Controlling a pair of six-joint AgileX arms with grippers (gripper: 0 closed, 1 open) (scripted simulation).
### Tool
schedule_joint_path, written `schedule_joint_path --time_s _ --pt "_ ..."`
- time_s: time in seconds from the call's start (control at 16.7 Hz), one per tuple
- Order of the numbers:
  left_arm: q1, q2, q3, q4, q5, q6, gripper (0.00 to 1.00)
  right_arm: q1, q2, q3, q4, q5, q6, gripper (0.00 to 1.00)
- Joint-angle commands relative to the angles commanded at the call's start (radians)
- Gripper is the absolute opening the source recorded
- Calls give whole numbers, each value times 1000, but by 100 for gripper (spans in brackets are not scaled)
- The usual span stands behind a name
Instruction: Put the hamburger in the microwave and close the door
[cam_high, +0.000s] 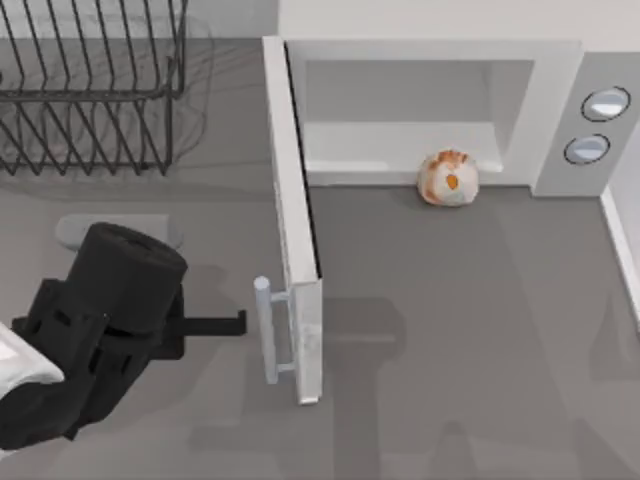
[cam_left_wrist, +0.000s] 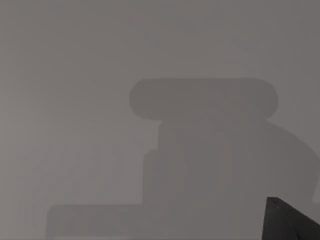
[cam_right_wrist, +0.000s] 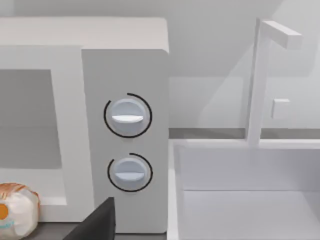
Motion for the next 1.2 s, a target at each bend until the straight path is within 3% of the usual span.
schedule_joint_path --time_s 0.24,0.66,1.2 --pt "-56 27 57 -18 -19 -34 0 0 0 0 0 0 0 100" --pt "-294 285 282 -93 -162 -250 0 0 0 0 0 0 0 100" --pt "-337 373 375 -138 -199 -320 0 0 0 0 0 0 0 100"
